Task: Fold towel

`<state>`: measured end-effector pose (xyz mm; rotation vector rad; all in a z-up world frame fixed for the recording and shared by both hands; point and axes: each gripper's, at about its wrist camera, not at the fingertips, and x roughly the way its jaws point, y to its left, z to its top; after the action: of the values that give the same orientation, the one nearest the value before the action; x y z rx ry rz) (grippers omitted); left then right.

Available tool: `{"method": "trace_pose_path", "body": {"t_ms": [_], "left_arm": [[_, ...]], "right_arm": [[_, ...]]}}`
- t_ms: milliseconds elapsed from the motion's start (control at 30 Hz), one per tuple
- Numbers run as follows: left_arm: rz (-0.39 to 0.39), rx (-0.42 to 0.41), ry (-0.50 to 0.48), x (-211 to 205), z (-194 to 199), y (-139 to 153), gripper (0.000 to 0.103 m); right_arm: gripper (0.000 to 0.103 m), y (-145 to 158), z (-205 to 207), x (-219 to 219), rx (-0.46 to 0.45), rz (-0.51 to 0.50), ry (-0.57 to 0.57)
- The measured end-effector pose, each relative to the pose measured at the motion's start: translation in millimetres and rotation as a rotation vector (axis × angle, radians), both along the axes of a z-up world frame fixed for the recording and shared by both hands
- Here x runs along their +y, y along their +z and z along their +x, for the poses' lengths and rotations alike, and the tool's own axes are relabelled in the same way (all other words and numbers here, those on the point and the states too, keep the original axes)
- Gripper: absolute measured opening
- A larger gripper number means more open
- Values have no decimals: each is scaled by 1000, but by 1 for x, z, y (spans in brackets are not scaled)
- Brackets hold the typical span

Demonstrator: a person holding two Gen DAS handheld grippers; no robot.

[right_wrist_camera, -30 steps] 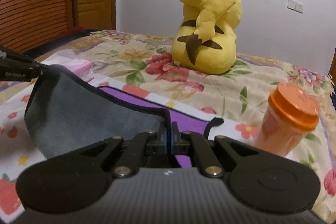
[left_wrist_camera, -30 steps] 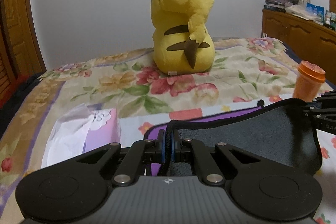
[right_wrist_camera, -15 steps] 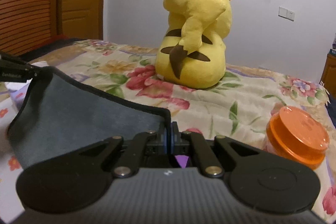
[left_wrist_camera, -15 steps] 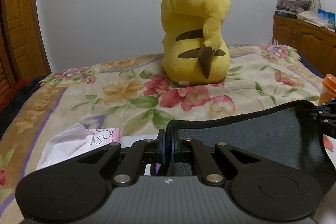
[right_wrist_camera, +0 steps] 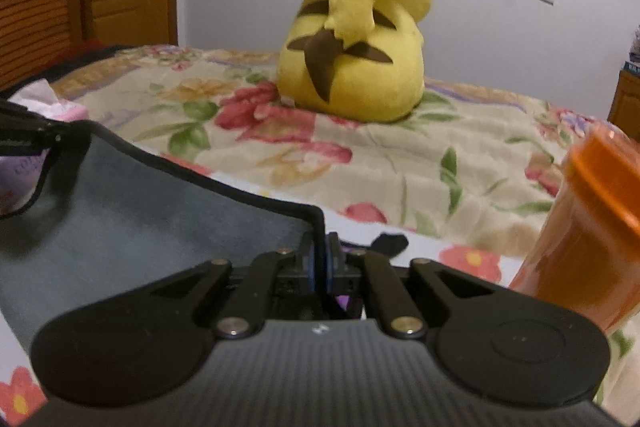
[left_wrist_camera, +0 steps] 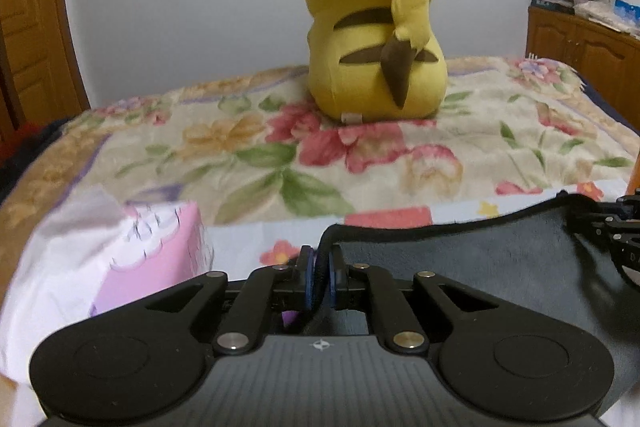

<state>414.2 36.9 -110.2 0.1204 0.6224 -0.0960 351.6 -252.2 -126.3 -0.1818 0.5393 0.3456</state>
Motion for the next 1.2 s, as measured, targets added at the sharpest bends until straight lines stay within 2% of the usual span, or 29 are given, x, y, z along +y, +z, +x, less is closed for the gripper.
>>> {"method": "trace_pose_path", "body": {"t_ms": [33, 133, 200, 333, 533, 700, 900, 1200], "left_arm": [[1, 7, 4, 0, -1, -2, 16], [13, 27, 0, 0, -6, -8, 16], [18, 27, 1, 0, -10, -8, 19], [20, 29, 0, 1, -22, -5, 33], [39, 58, -1, 3, -45, -1, 46], [56, 60, -4, 1, -69, 11, 53], [47, 52, -25, -7, -108, 38, 64], [25, -14, -47, -20, -171, 92, 80]], "right_arm": [[16, -1, -1, 0, 1, -1, -1], [51, -1, -7, -3, 6, 5, -3], [51, 0, -11, -5, 13, 8, -4], [51, 3, -26, -7, 25, 17, -2], [51, 11, -52, -10, 50, 59, 0], [51, 21, -76, -14, 63, 78, -12], [51, 42, -110, -22, 61, 88, -29], [52, 85, -164, -35, 16, 120, -43]]}}
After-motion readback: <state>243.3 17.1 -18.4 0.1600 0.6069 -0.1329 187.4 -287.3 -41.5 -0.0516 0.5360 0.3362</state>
